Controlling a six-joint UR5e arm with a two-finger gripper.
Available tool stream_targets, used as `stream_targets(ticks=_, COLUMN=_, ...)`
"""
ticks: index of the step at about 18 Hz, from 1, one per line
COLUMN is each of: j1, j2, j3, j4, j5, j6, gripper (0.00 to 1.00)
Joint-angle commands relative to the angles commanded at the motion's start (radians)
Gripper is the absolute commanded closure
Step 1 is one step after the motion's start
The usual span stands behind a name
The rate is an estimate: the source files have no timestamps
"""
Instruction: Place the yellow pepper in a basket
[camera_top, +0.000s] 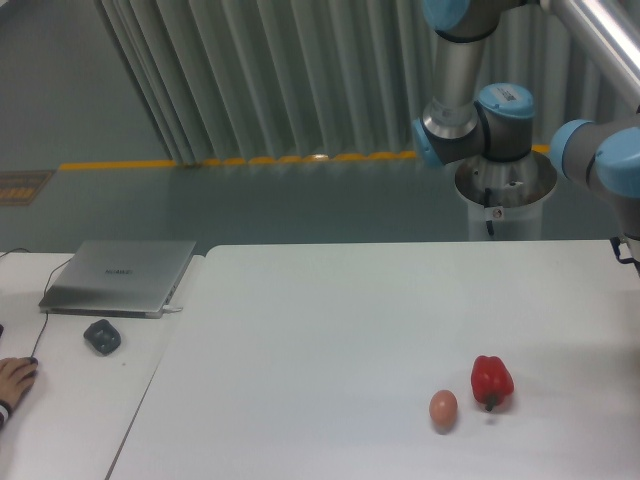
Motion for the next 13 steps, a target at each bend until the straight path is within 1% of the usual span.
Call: stream_targets(ticks=13, j1=-0.008, j2=0.000, j3=-0.006, j4=0.000, j5=-0.002, j6=-0.002, gripper=0.00)
